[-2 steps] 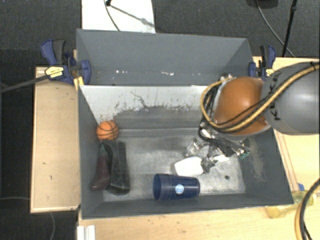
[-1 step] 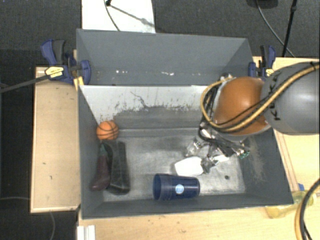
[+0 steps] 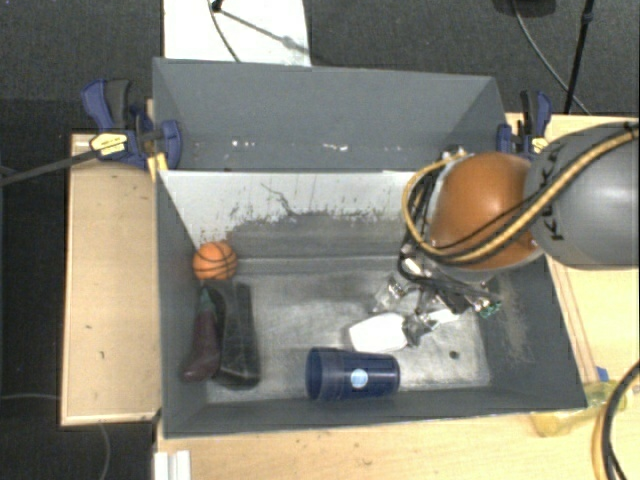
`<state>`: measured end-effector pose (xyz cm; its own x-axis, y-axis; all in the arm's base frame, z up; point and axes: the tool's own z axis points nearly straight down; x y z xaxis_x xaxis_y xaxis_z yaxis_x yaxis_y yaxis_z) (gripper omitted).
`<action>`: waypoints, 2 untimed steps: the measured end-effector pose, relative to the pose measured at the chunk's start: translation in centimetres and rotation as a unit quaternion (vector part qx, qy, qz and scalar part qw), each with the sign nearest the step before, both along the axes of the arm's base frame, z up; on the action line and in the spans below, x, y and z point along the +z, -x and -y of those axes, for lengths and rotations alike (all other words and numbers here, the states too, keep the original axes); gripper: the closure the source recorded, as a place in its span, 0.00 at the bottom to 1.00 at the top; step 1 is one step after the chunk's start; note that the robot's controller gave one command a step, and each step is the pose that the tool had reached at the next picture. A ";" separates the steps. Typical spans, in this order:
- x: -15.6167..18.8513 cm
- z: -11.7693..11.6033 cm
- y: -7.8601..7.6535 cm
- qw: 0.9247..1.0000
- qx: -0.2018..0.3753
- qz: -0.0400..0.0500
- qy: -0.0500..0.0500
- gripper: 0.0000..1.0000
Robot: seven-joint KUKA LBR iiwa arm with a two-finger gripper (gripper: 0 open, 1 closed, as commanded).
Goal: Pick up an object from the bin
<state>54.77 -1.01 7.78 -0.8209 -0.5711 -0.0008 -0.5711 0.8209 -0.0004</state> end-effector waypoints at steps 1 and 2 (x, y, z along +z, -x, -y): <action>1.6 0.0 0.1 1.000 -0.001 0.000 0.000 1.00; 2.9 0.0 0.0 1.000 -0.001 0.002 0.000 1.00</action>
Offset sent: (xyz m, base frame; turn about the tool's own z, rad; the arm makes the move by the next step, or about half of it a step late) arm 0.0000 -0.0001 0.0374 0.0000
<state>54.82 -0.99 10.71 -0.8225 -0.5687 -0.0040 -0.5687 0.8225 -0.0015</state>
